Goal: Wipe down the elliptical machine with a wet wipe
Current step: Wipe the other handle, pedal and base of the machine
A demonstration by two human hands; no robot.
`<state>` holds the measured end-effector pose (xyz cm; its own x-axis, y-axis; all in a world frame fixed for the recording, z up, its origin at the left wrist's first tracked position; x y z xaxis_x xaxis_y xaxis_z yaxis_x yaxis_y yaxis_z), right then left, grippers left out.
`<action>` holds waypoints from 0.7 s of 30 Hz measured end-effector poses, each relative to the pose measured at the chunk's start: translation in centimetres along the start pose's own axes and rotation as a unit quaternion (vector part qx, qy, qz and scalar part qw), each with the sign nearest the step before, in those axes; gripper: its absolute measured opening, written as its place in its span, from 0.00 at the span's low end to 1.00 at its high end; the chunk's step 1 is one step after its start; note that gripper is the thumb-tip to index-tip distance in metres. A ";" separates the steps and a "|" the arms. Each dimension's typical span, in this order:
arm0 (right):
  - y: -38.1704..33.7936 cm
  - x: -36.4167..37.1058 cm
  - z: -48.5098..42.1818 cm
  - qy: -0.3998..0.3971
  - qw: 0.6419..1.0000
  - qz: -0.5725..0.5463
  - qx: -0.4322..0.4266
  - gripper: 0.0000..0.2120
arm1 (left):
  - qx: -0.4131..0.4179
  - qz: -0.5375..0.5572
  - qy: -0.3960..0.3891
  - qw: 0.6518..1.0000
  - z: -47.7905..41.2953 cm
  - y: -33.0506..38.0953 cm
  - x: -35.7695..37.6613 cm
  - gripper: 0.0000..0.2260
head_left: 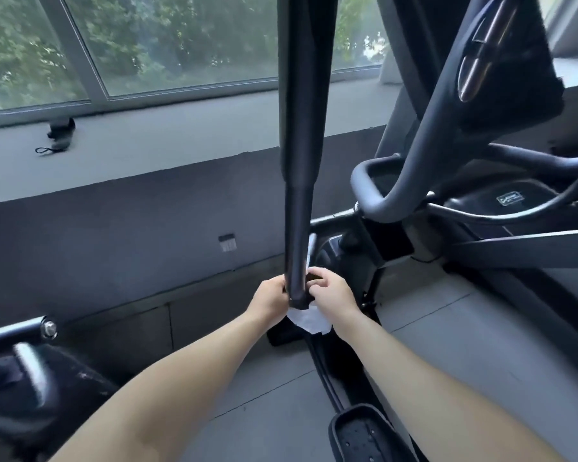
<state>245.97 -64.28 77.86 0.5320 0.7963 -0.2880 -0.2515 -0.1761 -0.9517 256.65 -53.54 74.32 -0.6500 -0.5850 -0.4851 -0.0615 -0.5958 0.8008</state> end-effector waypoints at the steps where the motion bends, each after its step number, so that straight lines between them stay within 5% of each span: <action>1: 0.1 0.2 -0.2 0.002 1.000 0.001 0.005 0.23 | 0.005 -0.025 -0.009 1.000 -0.7 0.1 -0.1 0.14; 9: -0.2 1.9 0.3 0.040 0.999 0.024 0.026 0.17 | 0.052 -0.144 -0.079 0.985 -4.2 2.0 -1.5 0.13; 18: -0.7 2.9 1.1 0.082 0.996 0.015 0.044 0.12 | 0.055 -0.104 -0.065 0.991 -5.4 1.7 -1.7 0.13; 21: -0.6 3.3 1.1 0.100 0.994 0.026 0.048 0.19 | 0.070 -0.084 -0.043 0.993 -5.0 0.3 -1.6 0.10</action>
<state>246.95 -60.91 77.65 0.6635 0.6553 -0.3610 -0.3535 -0.1507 -0.9232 261.45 -55.54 73.61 -0.6840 -0.4310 -0.5886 -0.2747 -0.5952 0.7551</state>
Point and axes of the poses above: each hand's wrist, its own z-axis away from the middle knuckle, its own x-axis out of the palm, y = z × x, the point moved 1 cm from there along -z, towards the middle knuckle, and after that the axes turned 14 degrees about -x, right-handed, at the moved point
